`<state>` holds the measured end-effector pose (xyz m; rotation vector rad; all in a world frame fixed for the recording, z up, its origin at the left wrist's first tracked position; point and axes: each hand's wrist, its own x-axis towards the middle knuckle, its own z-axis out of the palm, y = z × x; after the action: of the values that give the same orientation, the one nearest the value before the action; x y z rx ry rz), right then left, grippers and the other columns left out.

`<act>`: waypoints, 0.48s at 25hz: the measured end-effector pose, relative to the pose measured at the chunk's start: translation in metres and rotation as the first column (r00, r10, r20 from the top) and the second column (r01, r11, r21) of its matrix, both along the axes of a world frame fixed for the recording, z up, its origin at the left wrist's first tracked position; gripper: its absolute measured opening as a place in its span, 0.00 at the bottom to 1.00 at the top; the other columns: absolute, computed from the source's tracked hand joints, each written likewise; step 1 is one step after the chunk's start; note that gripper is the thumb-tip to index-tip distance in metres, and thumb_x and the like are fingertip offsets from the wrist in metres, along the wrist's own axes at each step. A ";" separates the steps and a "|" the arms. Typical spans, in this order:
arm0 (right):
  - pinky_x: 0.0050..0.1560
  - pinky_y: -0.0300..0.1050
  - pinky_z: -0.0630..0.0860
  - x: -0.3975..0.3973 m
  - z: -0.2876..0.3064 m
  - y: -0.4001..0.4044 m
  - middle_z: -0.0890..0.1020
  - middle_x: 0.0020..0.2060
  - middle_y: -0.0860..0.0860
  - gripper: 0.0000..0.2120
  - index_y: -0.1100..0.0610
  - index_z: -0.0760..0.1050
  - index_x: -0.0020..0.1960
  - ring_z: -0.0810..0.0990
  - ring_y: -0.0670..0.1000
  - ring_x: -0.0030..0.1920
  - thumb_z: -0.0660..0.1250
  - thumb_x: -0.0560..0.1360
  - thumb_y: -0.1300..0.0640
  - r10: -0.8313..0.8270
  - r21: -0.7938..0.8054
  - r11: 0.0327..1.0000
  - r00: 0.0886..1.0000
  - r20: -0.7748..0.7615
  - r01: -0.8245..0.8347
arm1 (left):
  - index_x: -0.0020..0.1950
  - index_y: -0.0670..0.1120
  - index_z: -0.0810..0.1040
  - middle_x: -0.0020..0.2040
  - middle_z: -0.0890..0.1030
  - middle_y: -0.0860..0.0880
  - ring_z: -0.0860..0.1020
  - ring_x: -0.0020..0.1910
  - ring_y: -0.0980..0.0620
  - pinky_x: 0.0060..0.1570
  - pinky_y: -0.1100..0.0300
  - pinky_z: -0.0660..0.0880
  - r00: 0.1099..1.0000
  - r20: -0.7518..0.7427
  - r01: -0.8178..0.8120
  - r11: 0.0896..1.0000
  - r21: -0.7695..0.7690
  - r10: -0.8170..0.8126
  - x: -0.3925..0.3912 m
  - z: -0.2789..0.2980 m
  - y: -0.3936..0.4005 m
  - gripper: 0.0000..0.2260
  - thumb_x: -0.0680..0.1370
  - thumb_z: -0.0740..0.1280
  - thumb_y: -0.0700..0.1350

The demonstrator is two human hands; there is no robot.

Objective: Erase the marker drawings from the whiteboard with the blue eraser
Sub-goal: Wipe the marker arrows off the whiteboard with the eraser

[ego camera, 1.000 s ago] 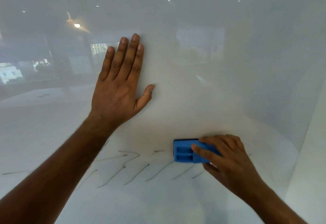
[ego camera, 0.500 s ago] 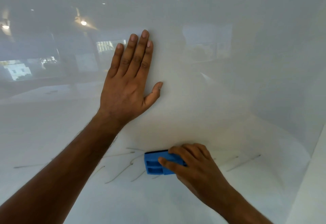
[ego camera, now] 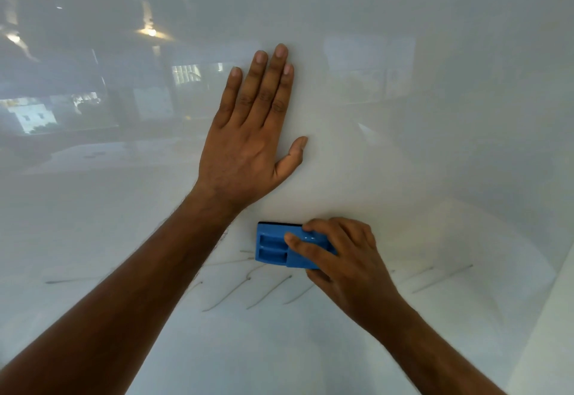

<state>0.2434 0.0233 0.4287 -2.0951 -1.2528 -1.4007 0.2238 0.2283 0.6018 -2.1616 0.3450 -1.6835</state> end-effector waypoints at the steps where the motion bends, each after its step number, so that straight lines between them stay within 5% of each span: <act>1: 0.67 0.49 0.66 -0.001 -0.007 0.004 0.75 0.66 0.50 0.30 0.46 0.70 0.75 0.72 0.53 0.65 0.74 0.75 0.52 -0.003 -0.032 0.999 1.000 0.002 0.003 | 0.87 0.35 0.56 0.87 0.58 0.35 0.57 0.87 0.36 0.87 0.41 0.50 1.000 -0.005 0.009 1.000 0.009 -0.009 0.000 0.000 0.001 0.36 0.88 0.57 0.59; 7: 0.65 0.54 0.71 0.002 -0.045 -0.041 0.81 0.65 0.51 0.31 0.44 0.73 0.74 0.76 0.55 0.62 0.75 0.73 0.59 -0.071 -0.156 0.984 0.995 0.066 0.081 | 0.88 0.37 0.55 0.88 0.57 0.38 0.56 0.88 0.39 0.86 0.42 0.56 0.999 -0.047 0.003 0.985 0.172 0.005 -0.012 0.005 0.039 0.35 0.89 0.56 0.60; 12: 0.61 0.57 0.70 0.004 -0.002 -0.050 0.80 0.64 0.52 0.30 0.47 0.73 0.72 0.76 0.55 0.61 0.74 0.72 0.57 -0.154 -0.026 0.987 0.986 0.070 0.156 | 0.88 0.38 0.54 0.88 0.56 0.39 0.54 0.88 0.37 0.87 0.41 0.52 0.999 -0.028 -0.041 0.984 0.172 0.047 -0.025 0.009 0.082 0.37 0.88 0.57 0.61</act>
<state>0.2478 -0.0267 0.4267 -2.2257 -1.1652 -1.5394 0.1992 0.3101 0.6108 -2.0575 0.4313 -1.5374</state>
